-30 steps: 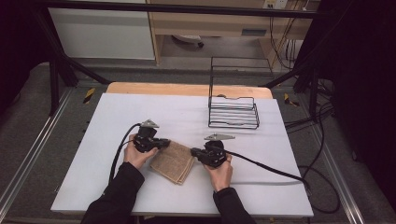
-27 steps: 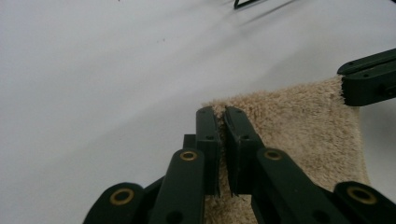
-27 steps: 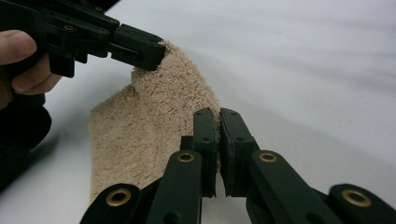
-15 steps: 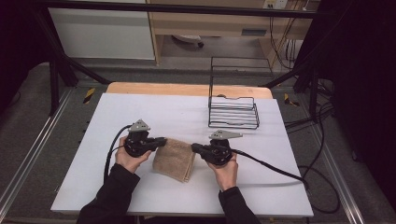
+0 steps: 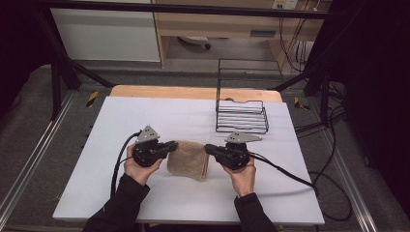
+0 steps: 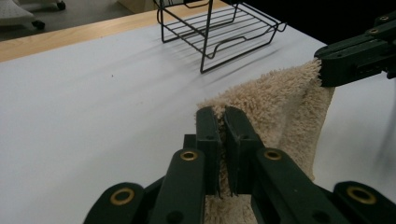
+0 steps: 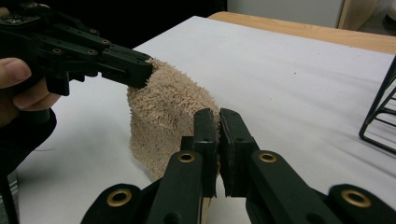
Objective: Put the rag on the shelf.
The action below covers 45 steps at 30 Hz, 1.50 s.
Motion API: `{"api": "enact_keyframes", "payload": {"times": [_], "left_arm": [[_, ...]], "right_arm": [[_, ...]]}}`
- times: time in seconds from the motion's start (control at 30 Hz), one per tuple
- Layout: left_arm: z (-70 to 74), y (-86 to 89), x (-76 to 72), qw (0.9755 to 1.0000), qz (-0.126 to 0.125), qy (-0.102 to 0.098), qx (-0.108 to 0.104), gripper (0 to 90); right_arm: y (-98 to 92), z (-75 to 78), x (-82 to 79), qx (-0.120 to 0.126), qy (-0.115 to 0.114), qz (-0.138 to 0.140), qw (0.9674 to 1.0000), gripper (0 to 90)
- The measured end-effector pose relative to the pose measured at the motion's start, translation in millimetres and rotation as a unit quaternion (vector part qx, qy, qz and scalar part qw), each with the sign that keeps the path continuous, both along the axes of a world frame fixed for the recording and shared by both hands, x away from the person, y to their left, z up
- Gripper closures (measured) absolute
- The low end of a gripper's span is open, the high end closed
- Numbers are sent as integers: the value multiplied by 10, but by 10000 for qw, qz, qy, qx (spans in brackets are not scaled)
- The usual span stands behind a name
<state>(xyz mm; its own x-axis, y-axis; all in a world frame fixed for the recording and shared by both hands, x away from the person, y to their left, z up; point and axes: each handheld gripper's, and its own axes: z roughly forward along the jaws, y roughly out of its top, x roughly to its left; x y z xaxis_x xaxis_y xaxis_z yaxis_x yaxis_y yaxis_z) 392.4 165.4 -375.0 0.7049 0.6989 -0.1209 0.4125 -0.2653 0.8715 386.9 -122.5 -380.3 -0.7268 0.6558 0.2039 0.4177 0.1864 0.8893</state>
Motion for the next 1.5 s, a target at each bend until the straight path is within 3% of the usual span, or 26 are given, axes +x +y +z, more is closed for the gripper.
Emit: {"api": "enact_keyframes", "payload": {"times": [0.63, 0.77, 1.33, 1.5], "left_arm": [[270, -273, -15, 9984, 37, -401, -406, 851], [324, -339, -7, 9975, 20, -547, -455, 851], [513, -611, 116, 9934, 34, -775, -846, 855], [593, -703, 137, 9917, 12, -920, -902, 854]], "right_arm": [[-270, 334, -95, -55, -525, -188, 9984, 865], [-334, 394, -119, -27, -629, -257, 9977, 865], [-580, 607, -129, 119, -939, -629, 9935, 867], [-666, 679, -117, 179, -1037, -753, 9916, 867]]}}
